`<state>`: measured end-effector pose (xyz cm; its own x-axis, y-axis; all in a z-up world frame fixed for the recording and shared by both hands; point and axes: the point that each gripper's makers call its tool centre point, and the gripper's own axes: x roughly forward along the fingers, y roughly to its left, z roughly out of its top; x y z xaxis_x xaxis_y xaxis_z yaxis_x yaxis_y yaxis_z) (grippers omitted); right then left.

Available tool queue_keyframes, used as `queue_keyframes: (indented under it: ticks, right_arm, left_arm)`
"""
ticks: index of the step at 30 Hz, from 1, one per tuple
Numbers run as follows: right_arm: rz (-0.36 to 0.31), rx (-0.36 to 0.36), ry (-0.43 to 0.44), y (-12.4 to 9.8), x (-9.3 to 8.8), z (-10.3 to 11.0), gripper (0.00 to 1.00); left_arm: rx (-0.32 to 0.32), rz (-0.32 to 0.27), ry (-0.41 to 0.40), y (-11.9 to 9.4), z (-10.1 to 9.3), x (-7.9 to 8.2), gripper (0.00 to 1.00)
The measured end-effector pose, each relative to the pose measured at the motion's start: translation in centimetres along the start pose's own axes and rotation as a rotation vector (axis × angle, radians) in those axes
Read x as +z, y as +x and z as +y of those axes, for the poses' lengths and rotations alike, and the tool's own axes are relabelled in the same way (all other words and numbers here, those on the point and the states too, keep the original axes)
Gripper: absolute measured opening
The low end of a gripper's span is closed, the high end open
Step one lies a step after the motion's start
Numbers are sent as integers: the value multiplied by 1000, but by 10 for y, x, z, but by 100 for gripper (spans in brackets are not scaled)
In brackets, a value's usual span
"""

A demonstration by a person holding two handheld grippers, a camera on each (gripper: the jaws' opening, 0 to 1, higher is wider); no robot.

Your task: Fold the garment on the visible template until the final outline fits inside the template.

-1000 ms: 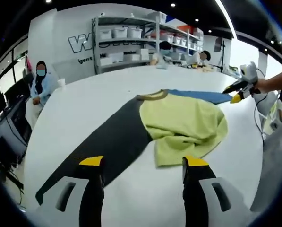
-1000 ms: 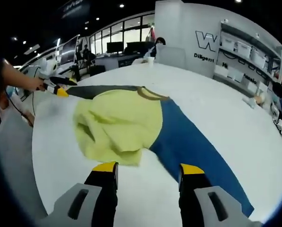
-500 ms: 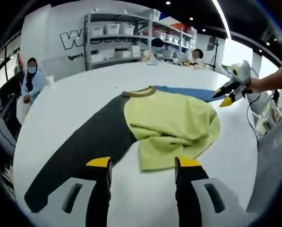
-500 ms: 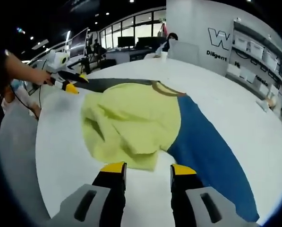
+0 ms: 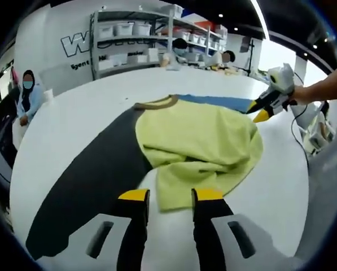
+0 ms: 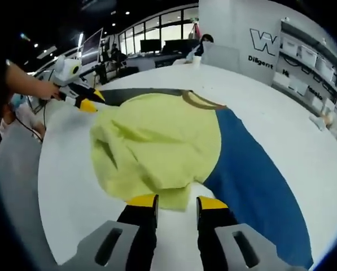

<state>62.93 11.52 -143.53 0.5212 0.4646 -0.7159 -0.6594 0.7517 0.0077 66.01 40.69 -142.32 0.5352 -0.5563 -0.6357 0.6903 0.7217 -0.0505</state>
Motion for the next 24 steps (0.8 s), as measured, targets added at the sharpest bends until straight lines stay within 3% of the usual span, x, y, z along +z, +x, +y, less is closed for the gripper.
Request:
queue_keyframes:
  ticks: [12, 16, 19, 24]
  right_arm:
    - [38, 5, 44, 11, -6, -1, 11]
    - [40, 5, 125, 9, -8, -1, 8]
    - [50, 6, 108, 9, -9, -2, 1]
    - [62, 8, 99, 9, -9, 0, 0]
  left_arm:
    - [-24, 53, -33, 10, -4, -11, 21]
    - [-26, 64, -44, 12, -4, -14, 20]
    - [-24, 73, -46, 14, -3, -16, 15]
    - [-36, 90, -14, 16, -9, -16, 6]
